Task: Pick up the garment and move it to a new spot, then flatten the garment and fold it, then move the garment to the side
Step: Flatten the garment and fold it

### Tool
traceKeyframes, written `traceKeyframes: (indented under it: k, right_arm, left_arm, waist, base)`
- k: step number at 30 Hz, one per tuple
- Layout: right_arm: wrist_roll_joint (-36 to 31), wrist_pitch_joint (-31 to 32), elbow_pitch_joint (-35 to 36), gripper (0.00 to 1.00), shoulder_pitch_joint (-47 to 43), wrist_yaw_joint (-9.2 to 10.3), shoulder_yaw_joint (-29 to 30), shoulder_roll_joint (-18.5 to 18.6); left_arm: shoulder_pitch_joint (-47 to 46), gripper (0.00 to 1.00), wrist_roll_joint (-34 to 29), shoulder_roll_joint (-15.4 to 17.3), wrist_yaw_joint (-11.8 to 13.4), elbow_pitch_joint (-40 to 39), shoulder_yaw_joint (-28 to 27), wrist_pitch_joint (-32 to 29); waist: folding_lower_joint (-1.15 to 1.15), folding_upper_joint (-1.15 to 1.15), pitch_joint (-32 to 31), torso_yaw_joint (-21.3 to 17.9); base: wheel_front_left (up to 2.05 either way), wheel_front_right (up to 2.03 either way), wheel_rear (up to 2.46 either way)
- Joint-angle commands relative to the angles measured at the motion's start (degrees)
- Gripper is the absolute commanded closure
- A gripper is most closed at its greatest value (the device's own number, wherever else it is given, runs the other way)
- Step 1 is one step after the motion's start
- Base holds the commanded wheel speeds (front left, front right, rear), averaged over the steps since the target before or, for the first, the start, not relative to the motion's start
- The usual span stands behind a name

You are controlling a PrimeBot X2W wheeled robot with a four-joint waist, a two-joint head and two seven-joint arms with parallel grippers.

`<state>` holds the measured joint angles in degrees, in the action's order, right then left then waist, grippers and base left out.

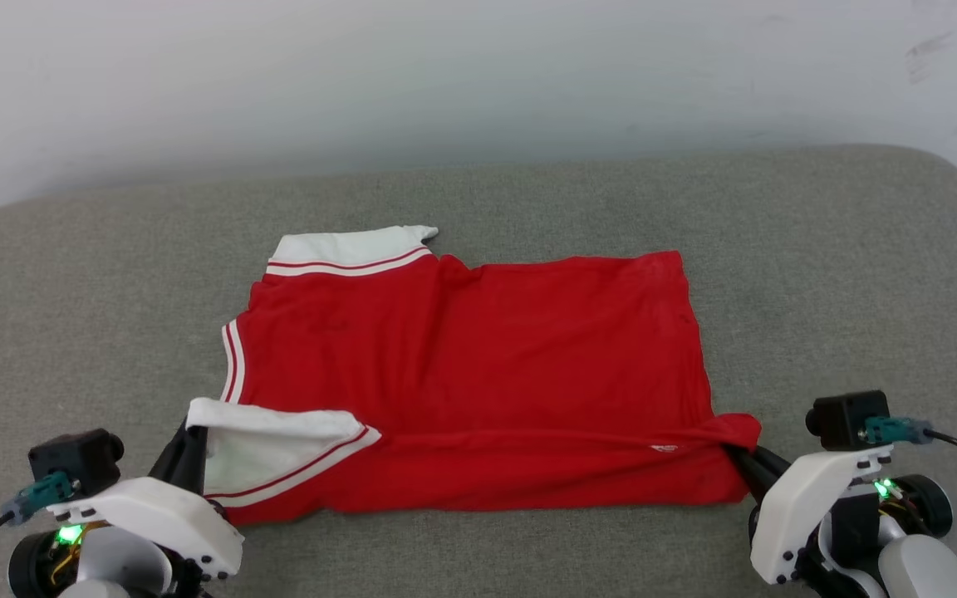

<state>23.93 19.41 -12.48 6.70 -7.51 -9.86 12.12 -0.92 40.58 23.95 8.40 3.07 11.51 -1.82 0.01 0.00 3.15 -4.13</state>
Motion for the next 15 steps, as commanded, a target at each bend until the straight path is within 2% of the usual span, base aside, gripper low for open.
traceKeyframes:
  k: [1,11,12,13,14,15]
  right_arm:
    - [-0.3,-0.6,-1.2,1.00,2.0,0.04,-0.1,-0.1]
    - [0.4,-2.4,-10.8,1.00,12.9,0.04,-4.7,0.2]
    - [0.2,-2.8,-11.8,0.85,13.8,0.04,-5.5,0.4]
    - [0.3,-3.5,-12.8,0.61,14.6,0.04,-6.1,0.3]
    - [0.7,-4.1,-13.8,0.09,15.2,0.04,-6.6,0.1]
    - [0.6,-4.6,-15.2,0.00,15.6,0.04,-7.1,0.1]
  left_arm:
    - [-2.5,1.00,0.2,0.1,-0.7,1.6,0.0,0.3]
    - [-14.0,1.00,1.2,-0.7,-4.7,13.0,1.8,-1.8]
    - [-15.0,1.00,1.3,-0.9,-5.0,14.4,1.8,-2.0]
    - [-15.8,1.00,1.3,-0.9,-5.5,15.7,2.1,-2.2]
    - [-16.5,1.00,1.6,-1.1,-6.1,16.9,2.4,-2.7]
    - [-17.1,1.00,2.2,-1.5,-6.7,18.2,2.4,-2.8]
  waist:
    - [-0.01,0.00,1.6,-0.4]
    - [-0.01,0.00,8.7,-0.8]
    - [-0.01,0.00,9.2,-0.9]
    - [-0.01,0.00,9.7,-1.0]
    - [-0.01,0.00,10.1,-1.1]
    - [-0.01,0.00,10.3,-1.1]
  base:
    - [0.00,0.00,0.00]
    - [0.00,0.00,0.00]
    - [0.00,0.00,0.00]
    - [0.00,0.00,0.00]
    - [0.00,0.00,0.00]
    - [0.00,0.00,0.00]
